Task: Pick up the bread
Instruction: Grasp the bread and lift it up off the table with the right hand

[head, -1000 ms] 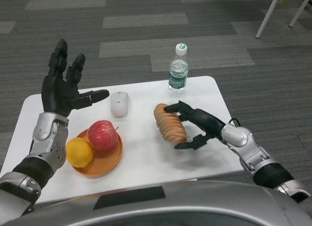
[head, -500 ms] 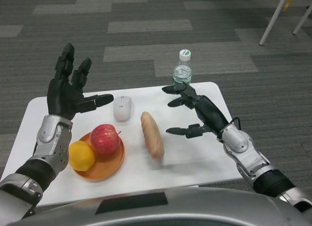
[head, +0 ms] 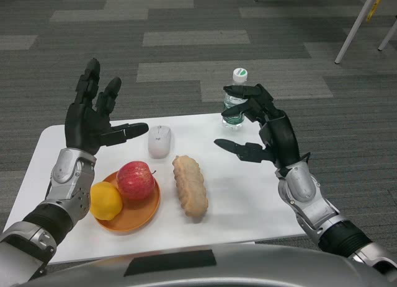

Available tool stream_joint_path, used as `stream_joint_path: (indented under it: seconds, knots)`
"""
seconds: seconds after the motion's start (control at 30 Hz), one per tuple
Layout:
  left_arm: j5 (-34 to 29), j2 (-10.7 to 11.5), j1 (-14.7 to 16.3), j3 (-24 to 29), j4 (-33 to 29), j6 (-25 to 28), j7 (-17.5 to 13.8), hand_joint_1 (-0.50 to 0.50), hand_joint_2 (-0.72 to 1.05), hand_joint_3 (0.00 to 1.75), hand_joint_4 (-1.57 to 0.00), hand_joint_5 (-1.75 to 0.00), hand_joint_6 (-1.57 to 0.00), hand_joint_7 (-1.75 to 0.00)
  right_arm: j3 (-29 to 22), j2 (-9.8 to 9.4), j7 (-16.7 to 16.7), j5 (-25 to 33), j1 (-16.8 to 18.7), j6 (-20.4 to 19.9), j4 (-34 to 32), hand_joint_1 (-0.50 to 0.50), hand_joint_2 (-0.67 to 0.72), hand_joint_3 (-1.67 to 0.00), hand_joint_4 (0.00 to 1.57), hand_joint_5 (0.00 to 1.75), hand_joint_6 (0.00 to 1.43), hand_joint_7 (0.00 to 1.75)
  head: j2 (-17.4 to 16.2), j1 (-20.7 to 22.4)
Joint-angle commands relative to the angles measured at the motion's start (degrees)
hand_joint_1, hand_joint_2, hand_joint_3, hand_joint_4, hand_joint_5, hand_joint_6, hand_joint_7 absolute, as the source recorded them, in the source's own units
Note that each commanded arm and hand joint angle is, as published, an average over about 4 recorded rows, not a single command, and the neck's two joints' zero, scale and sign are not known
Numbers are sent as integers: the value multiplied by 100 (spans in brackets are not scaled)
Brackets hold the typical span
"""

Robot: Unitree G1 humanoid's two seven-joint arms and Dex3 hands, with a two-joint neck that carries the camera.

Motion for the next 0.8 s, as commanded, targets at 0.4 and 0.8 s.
stream_joint_path:
  seconds: [0.4,0.8]
  knots:
    - [36,33,-35,-5,-17,-33,-4,50,43,4,0,-41,0,0,386,-114,623,37,-119,230,293,-33,-60,-24,39,131,20,77,-75,-92]
    - [36,8,-28,-3,-17,-47,-4,50,52,9,0,-41,0,0,1830,-456,2890,-352,-1818,764,1133,-50,-32,-103,0,78,0,42,-32,14]
